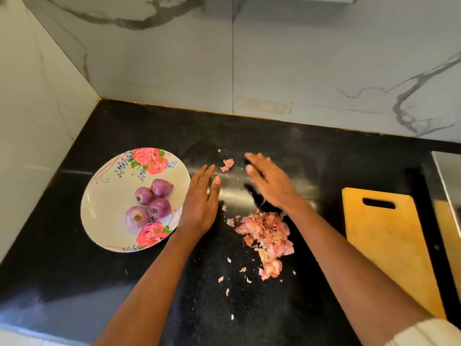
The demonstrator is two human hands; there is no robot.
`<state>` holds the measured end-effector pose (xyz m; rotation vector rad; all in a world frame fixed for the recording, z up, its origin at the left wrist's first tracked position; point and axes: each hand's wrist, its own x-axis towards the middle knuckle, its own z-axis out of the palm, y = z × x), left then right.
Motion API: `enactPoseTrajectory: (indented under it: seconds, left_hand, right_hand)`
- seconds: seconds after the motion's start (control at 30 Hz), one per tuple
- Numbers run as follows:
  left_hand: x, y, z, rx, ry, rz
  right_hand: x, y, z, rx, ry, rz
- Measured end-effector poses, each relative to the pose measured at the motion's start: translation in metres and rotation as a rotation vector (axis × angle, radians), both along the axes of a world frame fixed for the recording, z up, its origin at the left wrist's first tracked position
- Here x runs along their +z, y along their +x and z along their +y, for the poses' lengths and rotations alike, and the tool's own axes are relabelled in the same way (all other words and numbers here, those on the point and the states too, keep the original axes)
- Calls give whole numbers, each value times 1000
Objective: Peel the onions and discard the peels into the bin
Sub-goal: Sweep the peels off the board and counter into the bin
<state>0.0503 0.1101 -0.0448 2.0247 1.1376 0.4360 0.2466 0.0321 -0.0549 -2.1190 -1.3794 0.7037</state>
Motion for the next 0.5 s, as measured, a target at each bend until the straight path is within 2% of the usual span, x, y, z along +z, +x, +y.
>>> enactPoseTrajectory:
  seconds: [0.1, 0.2, 0.3, 0.43, 0.5]
  left_hand:
    - [2, 0, 1, 7, 9, -68]
    - [2, -6, -2, -9, 6, -98]
    - [2, -16, 4, -11, 22, 6]
    - [7, -32, 12, -63, 157, 209]
    - [8, -39, 13, -84, 185, 249]
  right_hand:
    - [-1, -28, 5, 235, 15, 65]
    - [8, -18, 25, 95, 141, 204]
    - [6, 0, 60, 31, 130, 160]
    - [-14, -13, 82, 279, 28, -45]
    - [-16, -21, 77, 375, 22, -71]
